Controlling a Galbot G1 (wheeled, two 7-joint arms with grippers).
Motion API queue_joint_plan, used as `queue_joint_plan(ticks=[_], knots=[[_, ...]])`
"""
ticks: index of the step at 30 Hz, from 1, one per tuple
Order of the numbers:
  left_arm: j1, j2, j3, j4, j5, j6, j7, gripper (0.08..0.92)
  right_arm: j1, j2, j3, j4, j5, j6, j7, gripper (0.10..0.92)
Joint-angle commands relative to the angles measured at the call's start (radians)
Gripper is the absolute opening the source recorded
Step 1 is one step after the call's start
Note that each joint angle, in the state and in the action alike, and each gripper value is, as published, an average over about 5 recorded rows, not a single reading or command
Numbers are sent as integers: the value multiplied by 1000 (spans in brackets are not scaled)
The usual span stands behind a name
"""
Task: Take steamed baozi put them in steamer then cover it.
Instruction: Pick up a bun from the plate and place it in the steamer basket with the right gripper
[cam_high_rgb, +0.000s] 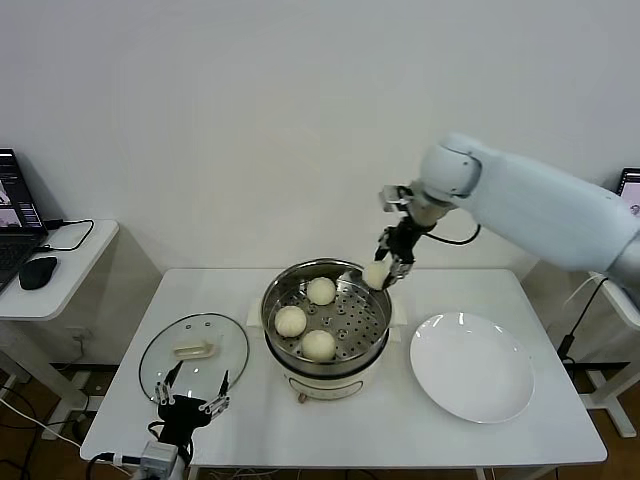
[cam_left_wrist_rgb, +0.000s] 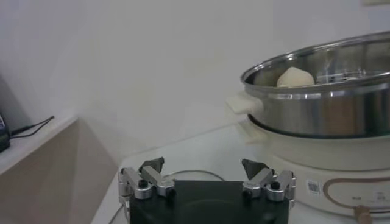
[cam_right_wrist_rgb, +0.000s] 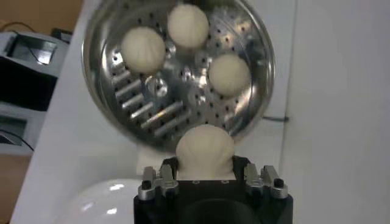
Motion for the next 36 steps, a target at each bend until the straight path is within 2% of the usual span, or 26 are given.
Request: queue_joint_plan(ticks=[1, 13, 28, 31, 36], knots=[[-3, 1, -2, 3, -4, 0, 0, 823, -7, 123, -80, -26, 42, -39, 10, 560], [-14, -4, 2, 26, -7, 0, 1, 823, -101, 162, -80, -108, -51, -29, 27, 560], [-27, -8, 10, 50, -5, 1, 1, 823, -147, 169, -65, -142, -87, -25, 55, 561], [-29, -12, 11, 58, -4, 0, 1, 823, -140, 157, -55, -126, -80, -25, 51, 592], [-30, -17, 13, 66, 0, 0, 0, 823, -115, 108, -28, -86, -70, -29, 37, 727]])
